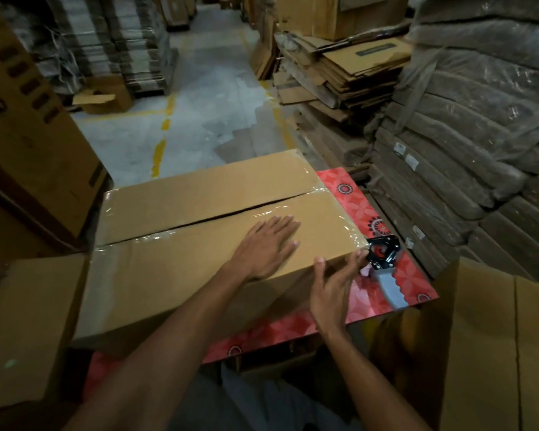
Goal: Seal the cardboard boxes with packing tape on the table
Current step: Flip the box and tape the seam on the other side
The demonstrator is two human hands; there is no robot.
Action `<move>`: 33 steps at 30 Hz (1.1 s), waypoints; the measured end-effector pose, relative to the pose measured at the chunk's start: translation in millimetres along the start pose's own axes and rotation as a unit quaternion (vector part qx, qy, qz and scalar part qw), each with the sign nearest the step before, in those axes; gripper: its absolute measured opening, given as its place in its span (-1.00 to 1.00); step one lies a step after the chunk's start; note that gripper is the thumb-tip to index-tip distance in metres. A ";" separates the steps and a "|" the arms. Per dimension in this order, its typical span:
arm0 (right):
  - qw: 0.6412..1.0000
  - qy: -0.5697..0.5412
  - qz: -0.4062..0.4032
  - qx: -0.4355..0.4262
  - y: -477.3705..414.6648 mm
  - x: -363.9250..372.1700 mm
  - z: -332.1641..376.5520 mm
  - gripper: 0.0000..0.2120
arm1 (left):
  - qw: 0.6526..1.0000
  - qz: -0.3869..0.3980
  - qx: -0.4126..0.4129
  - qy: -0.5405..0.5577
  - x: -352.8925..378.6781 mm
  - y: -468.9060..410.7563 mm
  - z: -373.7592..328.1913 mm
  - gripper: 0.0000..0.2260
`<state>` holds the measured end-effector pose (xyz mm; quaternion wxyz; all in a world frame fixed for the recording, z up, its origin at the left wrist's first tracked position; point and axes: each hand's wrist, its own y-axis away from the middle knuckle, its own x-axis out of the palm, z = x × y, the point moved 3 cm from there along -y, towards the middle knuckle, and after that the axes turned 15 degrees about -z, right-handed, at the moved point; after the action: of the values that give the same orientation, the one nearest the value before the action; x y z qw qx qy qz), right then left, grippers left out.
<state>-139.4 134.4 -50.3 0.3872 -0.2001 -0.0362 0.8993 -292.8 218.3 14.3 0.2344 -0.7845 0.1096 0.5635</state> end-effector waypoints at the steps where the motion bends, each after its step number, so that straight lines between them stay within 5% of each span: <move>1: 1.000 0.001 0.004 0.005 -0.4 0.9 2.4 -0.17 | 1.000 -0.003 -0.007 -0.002 -6.6 14.3 13.1 -0.47; 4: 0.995 0.087 -0.018 -0.039 0.1 -1.5 27.6 -0.19 | 0.998 -0.032 -0.044 -0.018 -34.2 60.8 56.7 -0.44; 6: 0.978 0.099 -0.036 -0.180 11.0 10.8 70.0 -0.38 | 0.995 -0.055 -0.087 -0.009 -53.7 83.0 82.9 -0.41; 8: 0.945 0.041 0.121 -0.300 35.5 55.1 118.1 -0.47 | 0.992 -0.055 -0.110 -0.016 -64.9 92.3 105.4 -0.38; 10: 0.870 0.079 0.301 -0.382 60.7 113.2 149.3 -0.52 | 0.992 -0.034 -0.108 -0.061 -68.4 95.0 125.3 -0.36; 13: 0.828 0.130 0.383 -0.388 71.8 169.4 162.5 -0.53 | 0.985 0.012 -0.144 -0.094 -69.2 99.9 151.9 -0.44; 20: 0.754 0.283 0.392 -0.446 38.2 161.9 137.3 -0.33 | 0.982 0.011 -0.158 -0.101 -70.2 111.5 170.7 -0.39; 23: 0.751 0.339 0.356 -0.440 -17.6 137.0 114.6 -0.23 | 0.971 -0.013 -0.198 -0.133 -86.3 136.9 201.8 -0.38; 26: 0.765 0.376 0.331 -0.405 -80.2 102.3 87.6 -0.38 | 0.953 -0.012 -0.264 -0.144 -96.7 163.0 236.2 -0.38; 33: 0.821 0.385 0.259 -0.332 -134.2 65.9 56.7 -0.38 | 0.911 -0.106 -0.398 0.022 -96.0 180.6 245.0 -0.34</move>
<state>-110.7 279.9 9.3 0.0325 -0.6484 -0.1279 0.7498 -608.3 173.4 -2.5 -0.0414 -0.8320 -0.2026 0.5149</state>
